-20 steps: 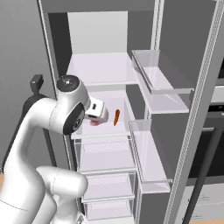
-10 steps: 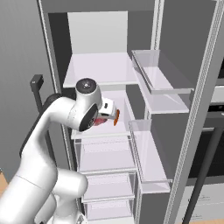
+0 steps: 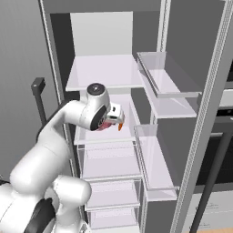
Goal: Place one carrot and one steak in each tupperware on the nearby counter, to pack two identical lunches.
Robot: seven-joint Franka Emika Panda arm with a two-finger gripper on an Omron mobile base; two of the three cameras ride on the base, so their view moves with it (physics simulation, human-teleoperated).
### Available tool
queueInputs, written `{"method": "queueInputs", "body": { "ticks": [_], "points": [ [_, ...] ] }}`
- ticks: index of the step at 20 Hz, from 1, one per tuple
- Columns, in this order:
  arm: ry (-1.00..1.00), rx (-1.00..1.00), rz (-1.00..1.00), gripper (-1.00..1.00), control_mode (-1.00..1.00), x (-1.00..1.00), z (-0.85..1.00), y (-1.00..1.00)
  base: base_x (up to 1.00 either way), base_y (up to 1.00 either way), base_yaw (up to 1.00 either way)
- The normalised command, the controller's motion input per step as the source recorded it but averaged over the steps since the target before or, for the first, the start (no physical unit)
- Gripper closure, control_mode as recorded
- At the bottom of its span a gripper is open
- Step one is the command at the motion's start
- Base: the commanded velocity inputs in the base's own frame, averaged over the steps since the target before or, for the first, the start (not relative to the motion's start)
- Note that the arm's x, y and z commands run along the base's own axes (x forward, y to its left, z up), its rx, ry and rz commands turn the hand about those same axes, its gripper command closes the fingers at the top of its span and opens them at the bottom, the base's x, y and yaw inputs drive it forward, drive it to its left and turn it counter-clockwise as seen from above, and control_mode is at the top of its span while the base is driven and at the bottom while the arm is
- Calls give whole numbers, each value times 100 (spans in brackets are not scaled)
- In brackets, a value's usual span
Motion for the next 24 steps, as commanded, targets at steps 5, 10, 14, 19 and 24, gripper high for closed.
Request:
{"method": "queueInputs", "body": {
  "ticks": [5, 10, 14, 19, 24],
  "points": [
    [4, 0, 0, -100, -100, 44, -11, -20, 0, 0, 0],
    [0, 0, 0, -100, -100, 0, -21, -12, 0, 0, 0],
    [0, 0, 0, -100, -100, 22, -35, -4, 0, 0, 0],
    [1, 0, 1, -100, -100, 39, -25, 0, 0, 0, 0],
    [0, 0, 7, -100, -100, 27, -32, -2, 0, 0, 0]
  ]
}}
